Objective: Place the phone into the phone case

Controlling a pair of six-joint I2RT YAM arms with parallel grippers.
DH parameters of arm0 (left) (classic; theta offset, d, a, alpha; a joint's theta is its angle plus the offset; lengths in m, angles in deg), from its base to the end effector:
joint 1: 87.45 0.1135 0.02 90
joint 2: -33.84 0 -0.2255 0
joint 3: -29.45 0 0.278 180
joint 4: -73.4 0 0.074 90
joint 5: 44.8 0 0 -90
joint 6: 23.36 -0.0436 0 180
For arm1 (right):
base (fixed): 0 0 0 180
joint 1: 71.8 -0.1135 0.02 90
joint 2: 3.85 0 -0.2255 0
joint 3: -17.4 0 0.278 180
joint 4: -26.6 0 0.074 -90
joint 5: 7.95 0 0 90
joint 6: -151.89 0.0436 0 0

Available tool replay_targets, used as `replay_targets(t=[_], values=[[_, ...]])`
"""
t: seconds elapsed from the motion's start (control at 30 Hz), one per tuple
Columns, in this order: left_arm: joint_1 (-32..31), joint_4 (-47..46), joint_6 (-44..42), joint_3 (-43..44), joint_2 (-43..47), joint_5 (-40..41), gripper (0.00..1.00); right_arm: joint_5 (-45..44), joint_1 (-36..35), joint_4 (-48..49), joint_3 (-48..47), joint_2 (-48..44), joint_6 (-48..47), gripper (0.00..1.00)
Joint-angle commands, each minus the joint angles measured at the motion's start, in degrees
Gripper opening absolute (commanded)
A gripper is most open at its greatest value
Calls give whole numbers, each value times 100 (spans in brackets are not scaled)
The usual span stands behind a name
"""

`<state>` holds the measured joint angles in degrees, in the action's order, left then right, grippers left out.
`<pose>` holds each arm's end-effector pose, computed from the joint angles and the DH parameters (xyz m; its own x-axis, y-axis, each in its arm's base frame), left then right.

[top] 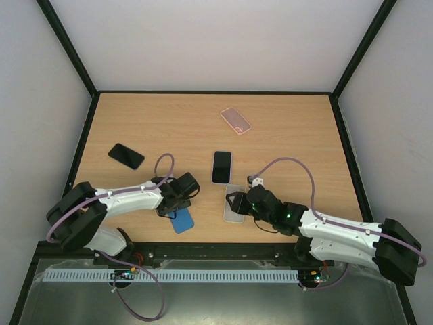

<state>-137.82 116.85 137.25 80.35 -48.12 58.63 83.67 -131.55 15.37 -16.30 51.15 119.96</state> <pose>0.1722 -0.1920 0.0812 -0.8734 -0.3839 -0.2998 -0.3442 0.9219 -0.1776 0.1243 0.2155 0.1340 -0.8863 0.1642 -0.4330 -0.2331 0.6497 0.7236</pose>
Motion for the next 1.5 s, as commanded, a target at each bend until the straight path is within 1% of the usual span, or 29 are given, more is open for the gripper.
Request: replay_targets(t=[0.0, 0.3, 0.4, 0.6, 0.77, 1.0, 1.07, 1.13, 1.2, 1.23, 1.37, 1.4, 1.47], values=[[-4, -444, 82, -292, 93, -859, 64, 544, -123, 870, 160, 351, 174, 47], [4, -913, 224, -485, 666, -1304, 63, 810, -543, 1788, 102, 1183, 340, 48], [11, -1077, 289, -577, 808, -1399, 63, 853, -711, 2069, 34, 1619, 327, 48], [19, -1263, 300, -649, 1001, -1576, 63, 1253, -918, 2409, -263, 2519, 136, 46], [16, -1551, 268, -792, 1180, -1699, 63, 1419, -942, 2771, -295, 2870, 147, 34], [18, -1787, 339, -951, 1279, -1839, 63, 1687, -942, 3242, -319, 3224, 237, 29], [19, -1818, 348, -969, 1294, -1856, 63, 1702, -942, 3317, -295, 3276, 269, 24], [23, -1859, 300, -963, 1308, -1906, 63, 1665, -942, 3307, -293, 3268, 303, 13], [21, -1997, 165, -961, 1369, -2022, 68, 1593, -942, 3306, -252, 3191, 347, 5], [20, -2065, 110, -972, 1436, -2087, 72, 1565, -942, 3304, -232, 3127, 358, 3], [19, -2173, -20, -990, 1883, -2166, 93, 1300, -942, 3111, -76, 2710, 408, 2], [28, -2153, -66, -990, 2030, -2135, 97, 1169, -942, 2991, -38, 2585, 431, 2], [39, -2096, -195, -979, 2318, -2068, 99, 815, -942, 2517, -32, 2260, 486, 2]])
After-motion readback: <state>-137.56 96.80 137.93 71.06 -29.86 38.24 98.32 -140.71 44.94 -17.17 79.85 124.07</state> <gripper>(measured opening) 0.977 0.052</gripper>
